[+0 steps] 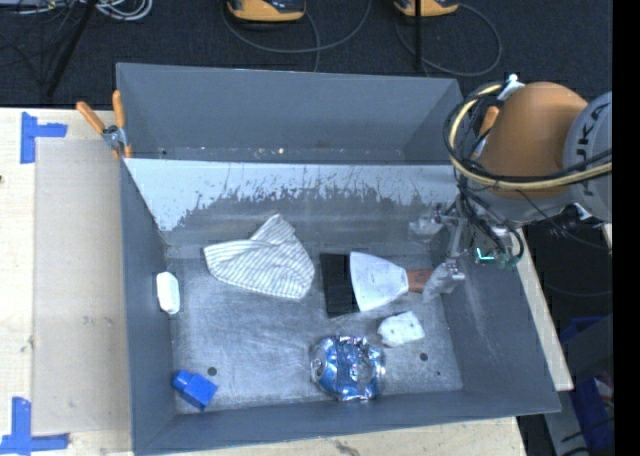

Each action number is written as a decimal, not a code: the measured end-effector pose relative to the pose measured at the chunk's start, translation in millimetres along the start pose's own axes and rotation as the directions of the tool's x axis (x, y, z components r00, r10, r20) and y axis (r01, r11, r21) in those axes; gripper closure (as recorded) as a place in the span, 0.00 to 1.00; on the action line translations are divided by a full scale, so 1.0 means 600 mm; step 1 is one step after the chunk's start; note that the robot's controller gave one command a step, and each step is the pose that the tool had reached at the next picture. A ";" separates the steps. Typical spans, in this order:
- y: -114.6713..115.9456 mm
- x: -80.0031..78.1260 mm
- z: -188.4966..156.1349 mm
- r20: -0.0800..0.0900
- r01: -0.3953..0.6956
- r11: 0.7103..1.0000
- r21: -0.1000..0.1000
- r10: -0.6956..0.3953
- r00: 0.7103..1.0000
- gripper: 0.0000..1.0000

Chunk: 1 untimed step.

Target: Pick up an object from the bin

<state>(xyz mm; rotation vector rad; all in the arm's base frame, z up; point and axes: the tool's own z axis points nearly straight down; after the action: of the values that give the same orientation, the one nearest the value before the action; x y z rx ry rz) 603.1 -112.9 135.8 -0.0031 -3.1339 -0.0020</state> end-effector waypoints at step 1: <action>0.000 -0.003 -0.007 0.007 0.002 1.000 0.001 -0.002 1.000 0.00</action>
Offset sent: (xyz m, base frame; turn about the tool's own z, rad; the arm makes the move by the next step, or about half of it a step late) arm 0.0038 0.0323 -0.0658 0.0867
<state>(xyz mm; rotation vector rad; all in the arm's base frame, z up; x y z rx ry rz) 605.0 -112.7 140.1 -0.0001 -3.1408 -0.0003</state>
